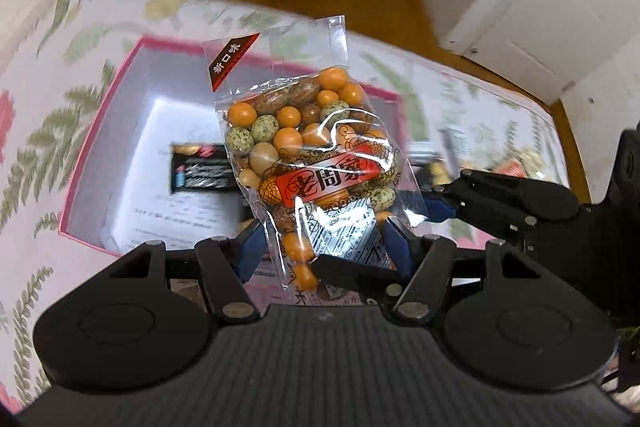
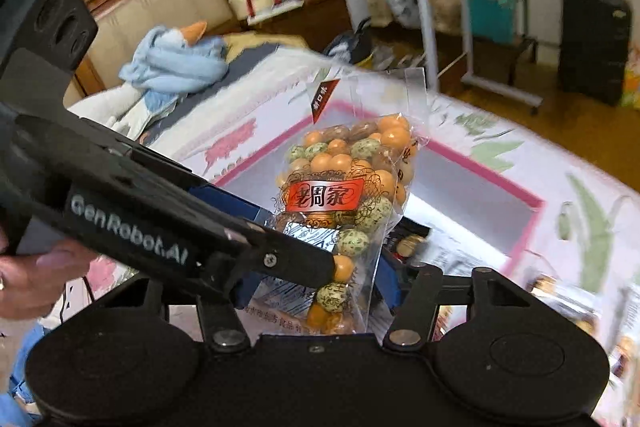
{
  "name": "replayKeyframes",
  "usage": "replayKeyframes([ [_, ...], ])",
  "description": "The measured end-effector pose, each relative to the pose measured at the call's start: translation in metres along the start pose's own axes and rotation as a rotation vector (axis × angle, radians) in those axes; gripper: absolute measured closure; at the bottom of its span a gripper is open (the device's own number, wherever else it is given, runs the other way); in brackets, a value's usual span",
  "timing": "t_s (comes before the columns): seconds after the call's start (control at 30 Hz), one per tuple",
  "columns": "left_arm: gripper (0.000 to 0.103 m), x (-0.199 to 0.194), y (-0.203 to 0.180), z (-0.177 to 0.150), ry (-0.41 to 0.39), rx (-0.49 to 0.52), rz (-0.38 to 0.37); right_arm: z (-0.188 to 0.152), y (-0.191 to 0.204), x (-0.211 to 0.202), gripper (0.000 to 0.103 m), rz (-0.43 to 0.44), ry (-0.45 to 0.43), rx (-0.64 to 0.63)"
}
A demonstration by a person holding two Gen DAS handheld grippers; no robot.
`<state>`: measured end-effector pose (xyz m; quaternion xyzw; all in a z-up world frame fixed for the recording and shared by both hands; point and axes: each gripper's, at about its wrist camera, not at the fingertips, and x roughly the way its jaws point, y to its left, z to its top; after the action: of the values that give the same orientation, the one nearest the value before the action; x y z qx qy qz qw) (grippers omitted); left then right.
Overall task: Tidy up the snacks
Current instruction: 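Carry the peanut bag into the pink box and open both tools, then grasp a white wafer bar with the left tool while the right tool grasps another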
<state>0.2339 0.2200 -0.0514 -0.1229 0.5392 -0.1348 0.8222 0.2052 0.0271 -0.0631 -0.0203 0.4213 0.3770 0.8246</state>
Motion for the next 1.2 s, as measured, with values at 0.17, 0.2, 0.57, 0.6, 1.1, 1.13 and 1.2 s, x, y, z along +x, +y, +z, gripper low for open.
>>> replayKeyframes([
  [0.17,0.041,0.031,0.035,0.013,0.003,-0.063,0.044,0.017,-0.011,0.052,0.042,0.018,0.068,-0.012],
  [0.2,0.041,0.035,0.038,0.014,-0.005,-0.071,0.059,0.018,-0.012,0.060,0.042,0.020,0.076,-0.013],
  [0.57,0.036,0.059,0.050,0.004,-0.063,-0.026,0.252,0.018,0.002,0.091,0.035,-0.066,0.179,-0.095],
  [0.6,0.036,0.056,0.049,0.002,-0.068,-0.033,0.234,0.017,0.003,0.082,0.035,-0.068,0.169,-0.093],
  [1.1,0.037,-0.024,-0.014,-0.029,-0.145,0.111,0.106,-0.029,-0.029,-0.083,0.034,-0.126,-0.025,0.107],
  [1.13,0.037,-0.028,-0.022,-0.031,-0.145,0.131,0.098,-0.035,-0.030,-0.093,0.034,-0.131,-0.038,0.113],
  [1.2,0.037,-0.032,-0.037,-0.035,-0.142,0.168,0.080,-0.047,-0.031,-0.111,0.033,-0.152,-0.050,0.112],
])
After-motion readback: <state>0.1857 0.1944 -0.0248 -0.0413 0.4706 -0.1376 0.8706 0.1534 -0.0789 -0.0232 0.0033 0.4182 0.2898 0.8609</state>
